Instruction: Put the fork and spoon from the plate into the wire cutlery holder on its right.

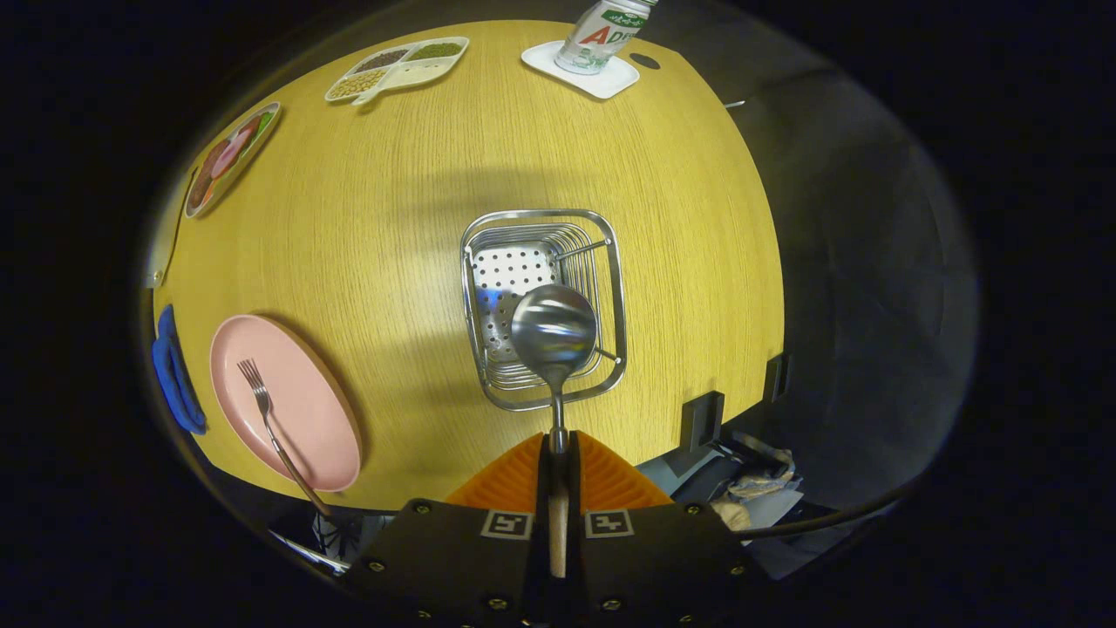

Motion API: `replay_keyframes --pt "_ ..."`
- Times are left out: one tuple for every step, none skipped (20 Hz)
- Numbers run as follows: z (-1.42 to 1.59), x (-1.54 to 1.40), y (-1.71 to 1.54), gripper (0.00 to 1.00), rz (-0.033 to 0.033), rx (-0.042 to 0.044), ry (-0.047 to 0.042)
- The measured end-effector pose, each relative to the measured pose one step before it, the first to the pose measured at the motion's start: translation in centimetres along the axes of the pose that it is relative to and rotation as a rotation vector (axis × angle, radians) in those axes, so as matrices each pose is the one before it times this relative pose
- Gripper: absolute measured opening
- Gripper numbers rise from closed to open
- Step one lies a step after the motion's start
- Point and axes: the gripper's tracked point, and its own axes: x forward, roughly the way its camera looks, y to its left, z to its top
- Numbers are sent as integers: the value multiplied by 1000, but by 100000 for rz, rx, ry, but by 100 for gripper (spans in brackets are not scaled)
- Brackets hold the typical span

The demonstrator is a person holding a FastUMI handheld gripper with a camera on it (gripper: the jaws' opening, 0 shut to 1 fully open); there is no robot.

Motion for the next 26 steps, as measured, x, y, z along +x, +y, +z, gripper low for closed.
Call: replay_keyframes --pt "362 -46 -68 8 -460 -781 6" --pt "320 -339 52 9 97 -450 -514" --pt "190 -249 -38 10 -224 -390 -493" --pt "92 -401 -67 16 -380 -31 -234" --pt "-80 -132 -87 40 -266 281 -317" --pt "230 -40 119 65 565 278 -916" --pt "177 -71 -77 90 13 -59 -935" --pt "-62 -223 57 95 143 -198 -756" --pt "81 -177 91 95 435 -45 -847" --pt "40 92 -34 95 32 172 -501" --pt "9 -91 -24 95 92 181 -175" --pt "-44 -9 18 95 59 133 -277" --pt "62 -103 -4 95 88 96 -350" --pt "-5 4 7 95 -6 157 -308" --pt "46 -113 29 95 73 129 -433" --pt "-1 -34 92 95 153 316 -489" --pt "54 -77 99 95 304 232 -554" --pt "1 -105 63 95 91 87 -593" --pt "62 -191 113 95 150 9 -672" --pt "78 -116 145 95 174 113 -939" --pt "134 -197 214 95 451 482 -1323" --pt "171 -179 235 95 588 561 -1681" --pt "308 -283 179 95 275 667 -2636" --pt "386 -254 80 95 -251 749 -3205" --pt "415 -403 -20 95 -491 718 -3287" --pt "371 -331 -58 95 -725 893 -3605"
